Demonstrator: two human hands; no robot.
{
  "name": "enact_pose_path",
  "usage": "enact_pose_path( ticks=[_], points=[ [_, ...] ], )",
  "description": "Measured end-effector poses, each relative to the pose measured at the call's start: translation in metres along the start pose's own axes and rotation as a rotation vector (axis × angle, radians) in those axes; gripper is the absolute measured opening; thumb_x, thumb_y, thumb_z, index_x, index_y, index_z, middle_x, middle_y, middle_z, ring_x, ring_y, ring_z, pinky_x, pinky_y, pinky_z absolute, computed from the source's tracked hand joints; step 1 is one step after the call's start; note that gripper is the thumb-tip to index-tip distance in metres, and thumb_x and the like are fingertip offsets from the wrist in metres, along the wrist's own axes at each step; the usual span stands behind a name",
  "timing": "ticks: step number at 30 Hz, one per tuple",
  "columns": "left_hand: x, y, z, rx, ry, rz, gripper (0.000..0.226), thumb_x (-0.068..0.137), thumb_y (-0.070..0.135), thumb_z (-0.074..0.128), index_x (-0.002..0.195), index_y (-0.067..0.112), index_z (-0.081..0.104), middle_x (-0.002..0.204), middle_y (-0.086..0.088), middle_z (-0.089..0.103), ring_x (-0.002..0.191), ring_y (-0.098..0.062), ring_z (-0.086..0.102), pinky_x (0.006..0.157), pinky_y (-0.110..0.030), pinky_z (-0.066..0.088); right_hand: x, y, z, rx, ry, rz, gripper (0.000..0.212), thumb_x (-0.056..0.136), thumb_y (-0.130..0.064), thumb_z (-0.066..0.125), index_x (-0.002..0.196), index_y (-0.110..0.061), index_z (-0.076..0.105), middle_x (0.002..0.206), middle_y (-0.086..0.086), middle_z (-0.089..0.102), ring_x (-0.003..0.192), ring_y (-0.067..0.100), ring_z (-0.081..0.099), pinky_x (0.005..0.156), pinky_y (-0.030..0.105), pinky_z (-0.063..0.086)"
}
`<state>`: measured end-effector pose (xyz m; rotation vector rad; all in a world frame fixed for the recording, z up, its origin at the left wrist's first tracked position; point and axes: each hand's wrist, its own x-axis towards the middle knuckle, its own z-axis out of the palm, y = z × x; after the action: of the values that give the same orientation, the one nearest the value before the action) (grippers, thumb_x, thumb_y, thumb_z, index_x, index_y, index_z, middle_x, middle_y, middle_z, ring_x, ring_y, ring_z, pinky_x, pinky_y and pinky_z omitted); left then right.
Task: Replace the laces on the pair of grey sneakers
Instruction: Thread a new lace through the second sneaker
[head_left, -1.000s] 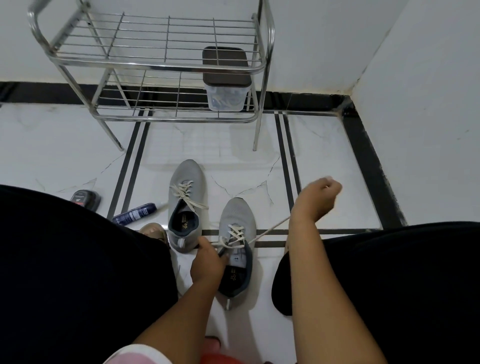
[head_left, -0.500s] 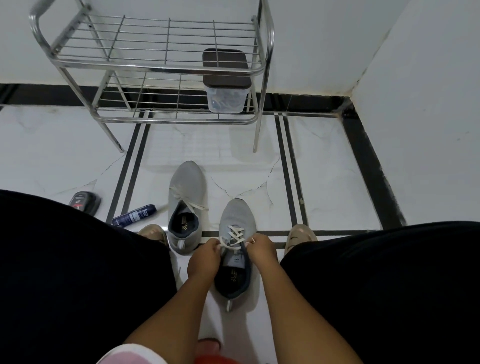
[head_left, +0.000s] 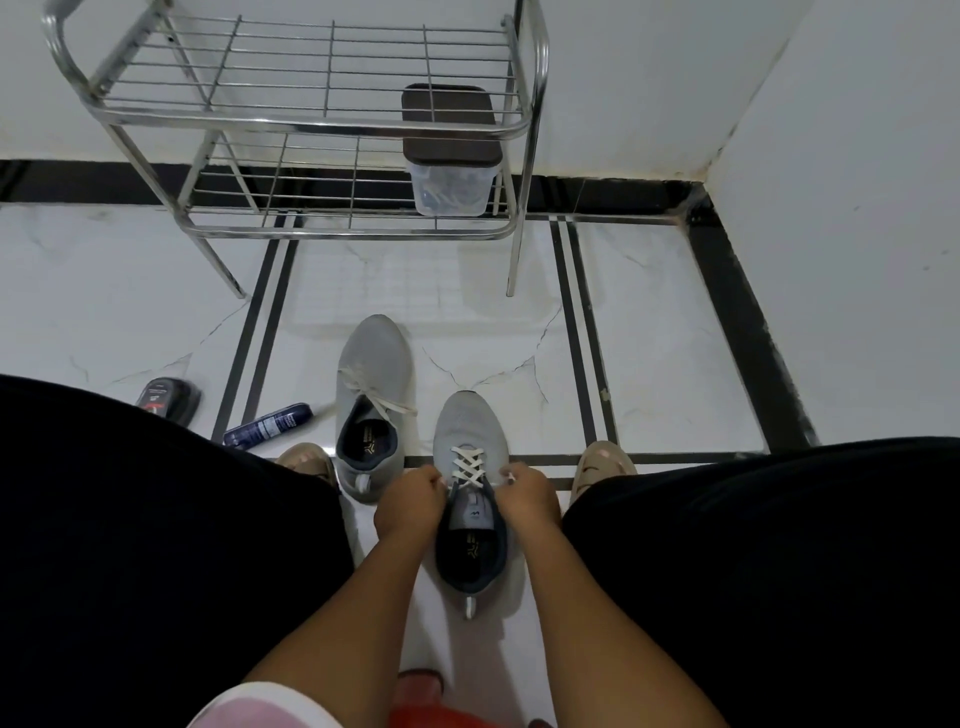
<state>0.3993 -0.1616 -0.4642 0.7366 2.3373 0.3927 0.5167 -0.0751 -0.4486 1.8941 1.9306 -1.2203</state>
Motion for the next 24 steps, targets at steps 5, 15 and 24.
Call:
enact_pose_path(
  ticks=[5, 15, 24],
  points=[
    [0.001, -0.001, 0.003, 0.031, -0.016, -0.047, 0.022, 0.096, 0.031, 0.048, 0.102, 0.016, 0.063, 0.107, -0.009, 0.066, 0.101, -0.028, 0.060, 0.073, -0.030, 0.041, -0.001, -0.004, 0.003, -0.076, -0.017, 0.079, 0.025, 0.096, -0.024, 0.049, 0.111, -0.011, 0.064, 0.120, 0.012, 0.062, 0.108, 0.031, 0.060, 0.079, 0.031, 0.046],
    [-0.002, 0.001, 0.002, -0.195, 0.009, -0.166, 0.022, 0.096, 0.029, 0.048, 0.110, 0.011, 0.048, 0.111, -0.016, 0.062, 0.103, -0.034, 0.059, 0.078, -0.034, 0.041, -0.009, -0.011, -0.008, 0.116, 0.184, 0.126, 0.040, 0.096, -0.033, 0.048, 0.127, -0.007, 0.049, 0.131, 0.014, 0.047, 0.112, 0.034, 0.055, 0.077, 0.034, 0.042],
    [-0.008, 0.006, -0.005, 0.128, -0.187, -0.011, 0.020, 0.081, 0.027, 0.064, 0.089, 0.009, 0.070, 0.097, -0.013, 0.069, 0.092, -0.028, 0.065, 0.067, -0.030, 0.045, -0.015, -0.065, -0.050, 0.335, 0.211, -0.230, 0.035, 0.093, -0.005, 0.040, 0.115, -0.017, 0.063, 0.115, 0.008, 0.066, 0.095, 0.025, 0.062, 0.076, 0.031, 0.052]
  ],
)
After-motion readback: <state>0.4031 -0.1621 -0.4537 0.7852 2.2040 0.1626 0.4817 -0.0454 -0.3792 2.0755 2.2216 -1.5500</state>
